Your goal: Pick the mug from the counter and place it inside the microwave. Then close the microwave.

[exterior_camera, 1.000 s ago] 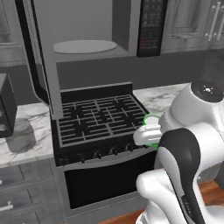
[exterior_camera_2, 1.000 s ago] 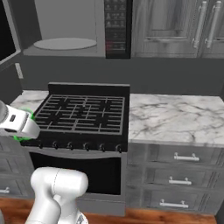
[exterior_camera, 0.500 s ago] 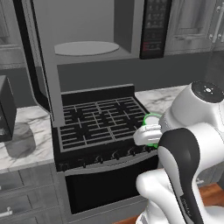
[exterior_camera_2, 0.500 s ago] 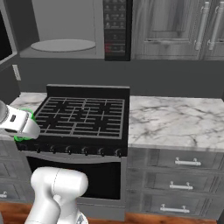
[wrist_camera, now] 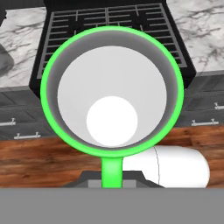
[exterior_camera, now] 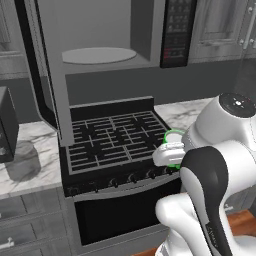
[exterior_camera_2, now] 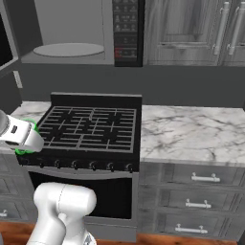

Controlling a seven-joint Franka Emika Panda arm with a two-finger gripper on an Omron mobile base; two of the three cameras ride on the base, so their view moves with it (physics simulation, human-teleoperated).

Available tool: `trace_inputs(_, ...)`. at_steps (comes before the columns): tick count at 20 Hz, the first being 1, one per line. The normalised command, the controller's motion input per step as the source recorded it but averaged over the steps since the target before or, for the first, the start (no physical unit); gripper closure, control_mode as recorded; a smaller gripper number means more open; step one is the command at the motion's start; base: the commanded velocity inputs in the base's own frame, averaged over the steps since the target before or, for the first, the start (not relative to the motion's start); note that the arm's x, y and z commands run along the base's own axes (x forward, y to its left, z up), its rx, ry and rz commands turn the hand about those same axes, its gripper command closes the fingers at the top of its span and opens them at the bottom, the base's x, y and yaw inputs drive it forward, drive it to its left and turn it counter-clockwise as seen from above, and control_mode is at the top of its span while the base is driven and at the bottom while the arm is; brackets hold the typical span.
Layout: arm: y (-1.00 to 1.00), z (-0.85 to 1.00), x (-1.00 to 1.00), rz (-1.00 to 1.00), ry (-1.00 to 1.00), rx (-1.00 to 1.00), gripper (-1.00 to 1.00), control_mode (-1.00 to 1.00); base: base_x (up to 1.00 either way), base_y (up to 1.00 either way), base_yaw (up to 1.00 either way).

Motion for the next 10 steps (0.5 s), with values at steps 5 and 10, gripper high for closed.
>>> trace_inputs(5,0.00,0.00,0.00,0.00,0.00,0.00,1.00,1.00,0.00,0.00,0.00)
trace_inputs(10,0.00,0.00,0.00,0.00,0.00,0.00,1.00,1.00,0.00,0.00,0.00)
